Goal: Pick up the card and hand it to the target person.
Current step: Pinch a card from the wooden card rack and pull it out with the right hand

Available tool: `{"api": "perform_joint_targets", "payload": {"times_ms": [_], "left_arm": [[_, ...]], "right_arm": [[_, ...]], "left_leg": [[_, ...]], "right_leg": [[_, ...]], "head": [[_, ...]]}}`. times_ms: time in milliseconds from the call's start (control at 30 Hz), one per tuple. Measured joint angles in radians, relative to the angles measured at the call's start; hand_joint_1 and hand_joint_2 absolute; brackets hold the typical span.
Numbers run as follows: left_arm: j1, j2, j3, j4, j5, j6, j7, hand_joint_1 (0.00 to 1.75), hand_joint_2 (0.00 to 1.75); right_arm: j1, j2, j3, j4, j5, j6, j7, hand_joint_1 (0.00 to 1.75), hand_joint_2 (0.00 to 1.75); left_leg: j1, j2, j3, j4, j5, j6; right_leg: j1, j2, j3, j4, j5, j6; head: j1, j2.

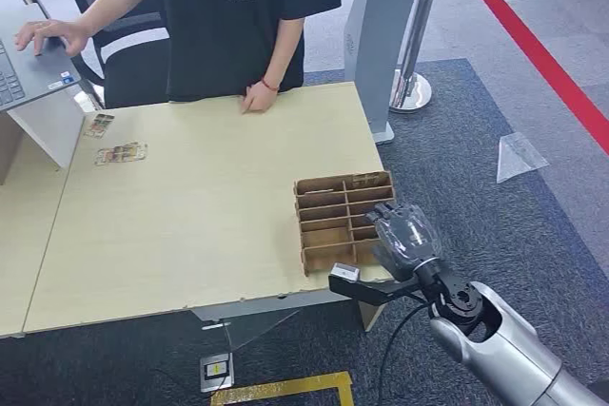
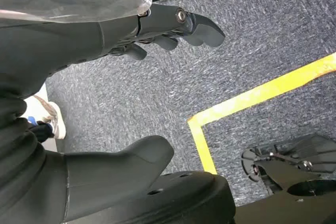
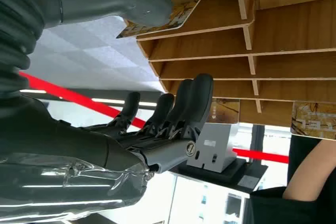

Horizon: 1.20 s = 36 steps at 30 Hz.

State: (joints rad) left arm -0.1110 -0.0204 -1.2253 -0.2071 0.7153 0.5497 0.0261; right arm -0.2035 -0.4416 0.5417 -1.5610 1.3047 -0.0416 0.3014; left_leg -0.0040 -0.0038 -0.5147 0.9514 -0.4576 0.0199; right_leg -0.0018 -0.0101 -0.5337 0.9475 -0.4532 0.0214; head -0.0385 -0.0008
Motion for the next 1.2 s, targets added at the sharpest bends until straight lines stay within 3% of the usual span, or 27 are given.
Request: {"api": "perform_joint_targets", "payload": {"times_ms": [233, 533, 600, 767, 1200], "left_arm": [[0.000, -0.001, 0.000, 0.000, 0.001, 0.000, 0.000, 0.00, 1.75], [0.000, -0.001, 0.000, 0.000, 0.003, 0.005, -0.009, 0.00, 1.75], [0.000, -0.001, 0.000, 0.000, 0.004, 0.006, -0.014, 0.00, 1.75], [0.000, -0.001, 0.000, 0.000, 0.006, 0.011, -0.018, 0.00, 1.75], [0.000, 0.002, 0.000, 0.000, 0.015, 0.014, -0.018, 0.00, 1.75]], "right_arm": [[-0.011, 0.004, 0.008, 0.026, -0.001, -0.004, -0.007, 0.79, 1.75], [-0.034, 0.010, 0.020, 0.075, -0.007, -0.016, -0.015, 0.96, 1.75], [-0.039, 0.011, 0.022, 0.085, -0.008, -0.020, -0.017, 1.06, 1.75], [-0.045, 0.013, 0.027, 0.107, -0.010, -0.028, -0.018, 1.51, 1.75], [-0.062, 0.009, 0.045, 0.136, 0.023, -0.017, -0.072, 1.75, 1.75]], "left_leg": [[0.000, 0.000, 0.000, 0.000, 0.000, 0.000], [0.000, 0.000, 0.000, 0.000, 0.000, 0.000], [0.000, 0.000, 0.000, 0.000, 0.000, 0.000], [0.000, 0.000, 0.000, 0.000, 0.000, 0.000], [0.000, 0.000, 0.001, 0.000, 0.000, 0.000]], "right_leg": [[0.000, 0.000, 0.000, 0.000, 0.000, 0.000], [0.000, 0.000, 0.000, 0.000, 0.000, 0.000], [0.000, 0.000, 0.000, 0.000, 0.000, 0.000], [0.000, 0.000, 0.000, 0.000, 0.000, 0.000], [0.000, 0.000, 0.000, 0.000, 0.000, 0.000]], "head": [[0.000, 0.000], [0.000, 0.000], [0.000, 0.000], [0.000, 0.000], [0.000, 0.000]]}}
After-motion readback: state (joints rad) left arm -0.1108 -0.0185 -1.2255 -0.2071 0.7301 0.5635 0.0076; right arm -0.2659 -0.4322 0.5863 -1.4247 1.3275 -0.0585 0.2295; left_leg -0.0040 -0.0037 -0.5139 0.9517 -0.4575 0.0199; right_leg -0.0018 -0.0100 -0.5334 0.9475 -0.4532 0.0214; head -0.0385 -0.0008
